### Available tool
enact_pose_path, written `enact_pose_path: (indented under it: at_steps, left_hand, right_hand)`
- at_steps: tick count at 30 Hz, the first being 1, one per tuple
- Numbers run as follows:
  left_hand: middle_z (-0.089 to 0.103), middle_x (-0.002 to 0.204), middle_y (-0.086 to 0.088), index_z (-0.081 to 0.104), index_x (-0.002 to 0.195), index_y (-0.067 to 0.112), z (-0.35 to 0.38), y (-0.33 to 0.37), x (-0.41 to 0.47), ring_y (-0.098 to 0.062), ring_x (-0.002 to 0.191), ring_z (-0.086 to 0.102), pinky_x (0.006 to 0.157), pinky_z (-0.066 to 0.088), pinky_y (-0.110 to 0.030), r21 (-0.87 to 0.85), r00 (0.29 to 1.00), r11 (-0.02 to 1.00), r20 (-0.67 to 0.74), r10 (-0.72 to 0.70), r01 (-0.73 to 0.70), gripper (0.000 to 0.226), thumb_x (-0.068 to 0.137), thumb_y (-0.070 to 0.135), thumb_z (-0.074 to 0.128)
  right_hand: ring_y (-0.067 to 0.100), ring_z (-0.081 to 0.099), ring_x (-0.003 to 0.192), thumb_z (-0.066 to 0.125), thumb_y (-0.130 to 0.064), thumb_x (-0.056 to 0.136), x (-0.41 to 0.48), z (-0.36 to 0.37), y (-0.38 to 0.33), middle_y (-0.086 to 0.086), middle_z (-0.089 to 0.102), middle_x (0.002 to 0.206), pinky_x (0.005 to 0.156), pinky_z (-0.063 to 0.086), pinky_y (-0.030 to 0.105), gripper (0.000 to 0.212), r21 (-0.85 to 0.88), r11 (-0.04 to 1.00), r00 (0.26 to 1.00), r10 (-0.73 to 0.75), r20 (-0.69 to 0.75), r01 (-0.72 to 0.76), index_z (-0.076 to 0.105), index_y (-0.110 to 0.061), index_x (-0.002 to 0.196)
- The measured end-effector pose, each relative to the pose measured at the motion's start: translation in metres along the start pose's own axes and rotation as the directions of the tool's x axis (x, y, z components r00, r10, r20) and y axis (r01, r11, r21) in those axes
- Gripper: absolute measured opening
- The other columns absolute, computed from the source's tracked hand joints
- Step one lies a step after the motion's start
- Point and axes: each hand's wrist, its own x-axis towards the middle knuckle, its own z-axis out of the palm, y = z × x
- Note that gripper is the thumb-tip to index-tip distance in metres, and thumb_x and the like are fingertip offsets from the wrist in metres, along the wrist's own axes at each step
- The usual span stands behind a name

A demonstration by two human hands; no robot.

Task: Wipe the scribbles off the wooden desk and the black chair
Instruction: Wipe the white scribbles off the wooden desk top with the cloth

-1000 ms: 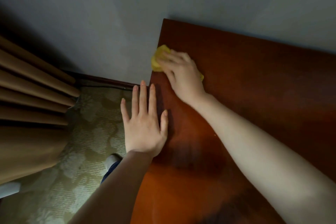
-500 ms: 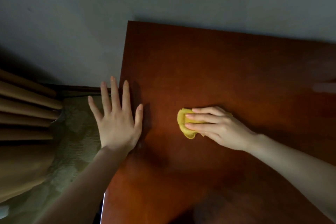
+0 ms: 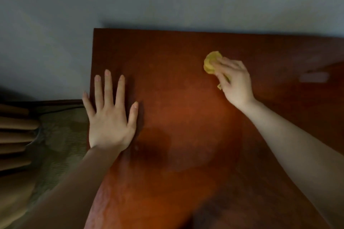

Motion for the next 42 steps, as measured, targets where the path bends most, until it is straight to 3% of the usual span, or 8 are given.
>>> enact_pose_path:
  at_steps: [3, 9, 13, 20, 25, 31, 36, 42]
  left_hand:
    - [-0.007, 0.159, -0.006, 0.006, 0.152, 0.019, -0.001, 0.002, 0.0, -0.022, 0.146, -0.013, 0.116, -0.006, -0.05, -0.03, 1.0, 1.0, -0.002, -0.001, 0.001, 0.066, 0.095, 0.051, 0.016]
    - [-0.004, 0.159, -0.009, 0.007, 0.152, 0.013, 0.0, 0.003, 0.001, -0.023, 0.146, -0.01, 0.117, -0.001, -0.051, -0.039, 1.0, 0.999, -0.011, 0.003, -0.004, 0.069, 0.095, 0.051, 0.016]
    - [-0.001, 0.159, -0.01, 0.007, 0.152, 0.01, 0.0, 0.004, 0.001, -0.023, 0.146, -0.007, 0.117, 0.0, -0.049, -0.05, 1.0, 0.999, -0.019, -0.001, 0.001, 0.071, 0.095, 0.051, 0.017]
    - [0.001, 0.159, -0.01, 0.009, 0.151, 0.008, 0.001, 0.003, 0.002, -0.023, 0.146, -0.005, 0.118, 0.001, -0.047, -0.039, 1.0, 0.999, -0.023, -0.004, 0.003, 0.071, 0.095, 0.05, 0.018]
    - [-0.001, 0.159, -0.008, 0.006, 0.152, 0.01, 0.001, 0.003, 0.002, -0.021, 0.146, -0.007, 0.117, -0.002, -0.045, -0.039, 1.0, 0.999, -0.021, 0.001, -0.001, 0.071, 0.095, 0.051, 0.014]
    - [-0.001, 0.159, -0.007, 0.005, 0.151, 0.01, 0.0, 0.002, 0.001, -0.021, 0.146, -0.007, 0.117, -0.003, -0.043, -0.05, 1.0, 0.999, -0.029, 0.007, -0.008, 0.071, 0.094, 0.051, 0.013]
    - [-0.003, 0.159, -0.007, 0.004, 0.151, 0.01, -0.001, 0.001, 0.001, -0.019, 0.146, -0.009, 0.118, -0.004, -0.042, -0.066, 0.999, 0.998, -0.031, 0.007, -0.009, 0.07, 0.095, 0.051, 0.014]
    - [-0.006, 0.159, -0.006, 0.002, 0.152, 0.011, 0.0, 0.003, 0.002, -0.018, 0.146, -0.012, 0.118, -0.004, -0.042, -0.068, 1.0, 0.998, -0.023, 0.009, -0.011, 0.07, 0.095, 0.05, 0.014]
  right_hand:
    - [0.03, 0.05, 0.117, 0.053, -0.014, 0.093, 0.031, 0.009, 0.0, 0.007, 0.06, 0.129, 0.097, 0.031, 0.02, 0.032, -0.004, 0.976, 0.975, 0.216, -0.054, -0.217, 0.062, -0.015, 0.124]
    - [0.023, 0.044, 0.123, 0.051, -0.019, 0.095, 0.081, 0.032, -0.026, -0.003, 0.053, 0.138, 0.101, 0.032, 0.025, 0.034, -0.03, 0.908, 0.902, 0.412, -0.13, -0.418, 0.06, -0.023, 0.128]
    - [0.024, 0.043, 0.124, 0.049, -0.02, 0.094, 0.101, 0.05, -0.061, -0.004, 0.049, 0.141, 0.101, 0.033, 0.028, 0.035, -0.029, 0.93, 0.93, 0.363, -0.059, -0.365, 0.06, -0.025, 0.127]
    - [0.03, 0.06, 0.105, 0.059, -0.014, 0.081, 0.058, 0.078, -0.144, 0.002, 0.068, 0.116, 0.083, 0.048, 0.037, 0.029, 0.082, 0.996, 1.0, -0.03, 0.0, 0.03, 0.073, -0.021, 0.105]
    - [0.021, 0.053, 0.12, 0.047, -0.023, 0.091, -0.004, 0.06, -0.157, 0.0, 0.063, 0.125, 0.094, 0.044, 0.037, 0.034, 0.158, 0.98, 0.985, -0.134, 0.106, 0.116, 0.068, -0.02, 0.117]
    - [0.017, 0.05, 0.122, 0.063, -0.005, 0.083, -0.055, 0.039, -0.135, -0.003, 0.062, 0.126, 0.101, 0.04, 0.033, 0.039, 0.137, 0.99, 0.998, -0.033, 0.044, 0.027, 0.067, -0.019, 0.119]
    - [0.026, 0.055, 0.114, 0.061, -0.001, 0.084, -0.048, 0.023, -0.091, 0.004, 0.064, 0.123, 0.098, 0.044, 0.036, 0.037, 0.074, 0.994, 0.996, 0.083, -0.039, -0.08, 0.067, -0.015, 0.118]
    - [0.033, 0.053, 0.113, 0.056, -0.004, 0.09, 0.008, 0.018, -0.047, 0.012, 0.063, 0.123, 0.094, 0.028, 0.015, 0.03, 0.008, 0.958, 0.955, 0.287, -0.079, -0.287, 0.066, -0.01, 0.118]
